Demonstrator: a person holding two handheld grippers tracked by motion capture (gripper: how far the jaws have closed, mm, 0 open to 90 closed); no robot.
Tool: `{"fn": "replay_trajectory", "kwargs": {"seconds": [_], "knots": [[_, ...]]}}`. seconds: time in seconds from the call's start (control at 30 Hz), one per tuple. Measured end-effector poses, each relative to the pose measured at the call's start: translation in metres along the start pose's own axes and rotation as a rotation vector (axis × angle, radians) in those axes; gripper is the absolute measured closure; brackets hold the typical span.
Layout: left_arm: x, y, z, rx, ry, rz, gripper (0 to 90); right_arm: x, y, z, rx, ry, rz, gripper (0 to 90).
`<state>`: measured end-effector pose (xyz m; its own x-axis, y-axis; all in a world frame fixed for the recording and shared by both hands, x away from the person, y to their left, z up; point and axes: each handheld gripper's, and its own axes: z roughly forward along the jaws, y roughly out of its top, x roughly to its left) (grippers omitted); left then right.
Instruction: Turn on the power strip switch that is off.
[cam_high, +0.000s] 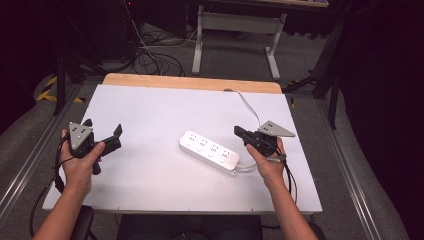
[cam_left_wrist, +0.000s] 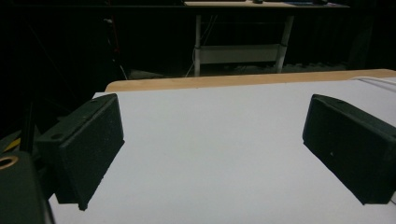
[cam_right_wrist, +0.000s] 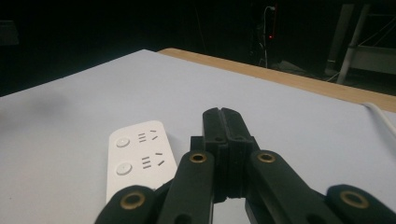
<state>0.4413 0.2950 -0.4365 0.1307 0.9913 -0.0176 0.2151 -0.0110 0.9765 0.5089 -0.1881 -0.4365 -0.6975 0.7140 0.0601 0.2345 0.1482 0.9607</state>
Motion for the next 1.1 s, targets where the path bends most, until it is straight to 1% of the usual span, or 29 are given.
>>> {"fn": "replay_trajectory", "kwargs": {"seconds": [0.1,0.13,0.2,0.47,0.6,0.73,0.77,0.87,1.0,1.1], "knots": [[0.0,0.0,0.0,-0.001,-0.001,0.002,6.0,0.004,0.001,0.008,0.008,0.018,-0.008,90.0],[0.0,0.0,0.0,-0.001,-0.001,0.002,6.0,0.004,0.001,0.008,0.008,0.018,-0.008,90.0],[0.0,0.0,0.0,-0.002,-0.002,0.004,6.1,0.009,0.001,0.014,0.016,0.03,-0.013,90.0],[0.0,0.0,0.0,-0.001,-0.009,0.01,6.1,0.018,0.001,0.027,0.036,0.057,-0.025,90.0],[0.0,0.0,0.0,0.0,-0.01,0.011,6.1,0.02,0.002,0.031,0.037,0.064,-0.026,90.0],[0.0,0.0,0.0,0.001,-0.012,0.013,6.2,0.023,0.002,0.035,0.049,0.073,-0.034,90.0],[0.0,0.0,0.0,0.001,-0.012,0.013,6.2,0.023,0.002,0.036,0.053,0.072,-0.042,90.0],[0.0,0.0,0.0,0.001,-0.013,0.015,6.2,0.024,0.001,0.037,0.055,0.077,-0.036,90.0],[-0.001,0.0,0.0,0.0,-0.014,0.015,6.2,0.025,0.0,0.038,0.065,0.081,-0.041,90.0],[-0.001,0.0,0.0,0.001,-0.014,0.016,6.2,0.027,-0.001,0.042,0.071,0.091,-0.039,90.0]]}}
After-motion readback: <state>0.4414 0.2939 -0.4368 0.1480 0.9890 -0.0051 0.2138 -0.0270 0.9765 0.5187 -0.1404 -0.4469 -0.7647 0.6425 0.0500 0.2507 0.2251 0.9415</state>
